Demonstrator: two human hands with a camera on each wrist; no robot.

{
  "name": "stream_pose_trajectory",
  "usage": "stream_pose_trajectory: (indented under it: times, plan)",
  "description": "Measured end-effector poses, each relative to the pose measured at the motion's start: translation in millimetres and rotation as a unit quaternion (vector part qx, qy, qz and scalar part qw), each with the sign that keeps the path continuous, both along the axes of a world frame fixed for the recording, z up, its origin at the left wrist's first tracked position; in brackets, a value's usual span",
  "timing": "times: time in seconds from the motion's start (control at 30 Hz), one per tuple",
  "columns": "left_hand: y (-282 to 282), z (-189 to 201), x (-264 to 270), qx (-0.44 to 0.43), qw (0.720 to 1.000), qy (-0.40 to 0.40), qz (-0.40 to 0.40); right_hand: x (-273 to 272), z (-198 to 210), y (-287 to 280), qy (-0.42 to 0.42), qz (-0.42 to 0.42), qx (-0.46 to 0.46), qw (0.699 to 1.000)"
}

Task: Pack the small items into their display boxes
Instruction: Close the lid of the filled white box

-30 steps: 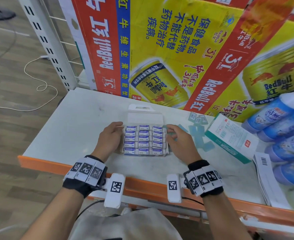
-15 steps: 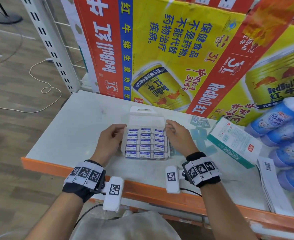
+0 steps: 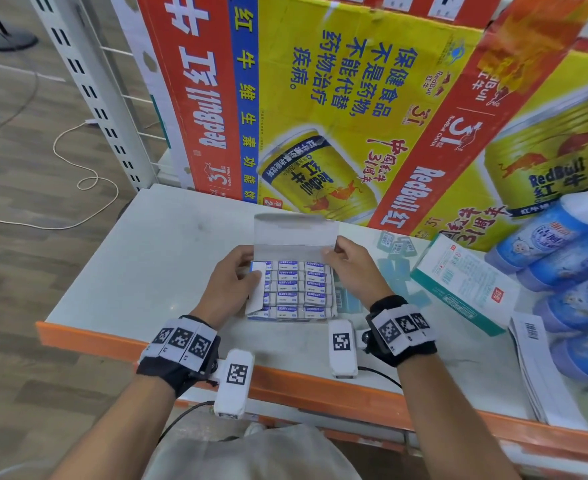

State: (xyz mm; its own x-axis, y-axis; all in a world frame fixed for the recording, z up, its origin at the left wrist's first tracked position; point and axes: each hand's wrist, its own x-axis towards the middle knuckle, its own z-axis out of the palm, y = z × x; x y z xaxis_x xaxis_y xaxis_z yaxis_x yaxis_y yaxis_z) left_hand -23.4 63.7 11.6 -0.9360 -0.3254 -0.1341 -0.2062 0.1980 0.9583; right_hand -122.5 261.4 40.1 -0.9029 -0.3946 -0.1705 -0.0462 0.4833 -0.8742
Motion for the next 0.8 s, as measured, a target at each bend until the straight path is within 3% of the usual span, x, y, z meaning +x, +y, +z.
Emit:
stream_pose_trajectory:
  times: [0.2,0.33,0.6,0.7,0.8]
  plan:
    - [-2.4,1.6,1.4,-0.031,0.999,0.007,-0.034,7.8,-0.1,1.4,0.057,0.025,0.05,0.997]
    - [-3.7,-1.8,6.2,-0.074,0.996,0.024,-0.044,18.5,0.0,7.1,0.061,0.027,0.026,0.997]
    - [-2.5,-5.9,28.1,-0.167,0.974,0.145,-0.059,47.4,-2.1,26.8,0.158,0.075,-0.025,0.984]
    - [1.3,-2.7,38.0,-0.174,0.972,0.14,-0.068,54.7,-4.4,30.2,0.194,0.097,0.004,0.976]
    - [-1.6,2.1,49.0,-0.151,0.973,0.121,-0.127,61.3,-5.3,32.2,0.202,0.11,0.03,0.973]
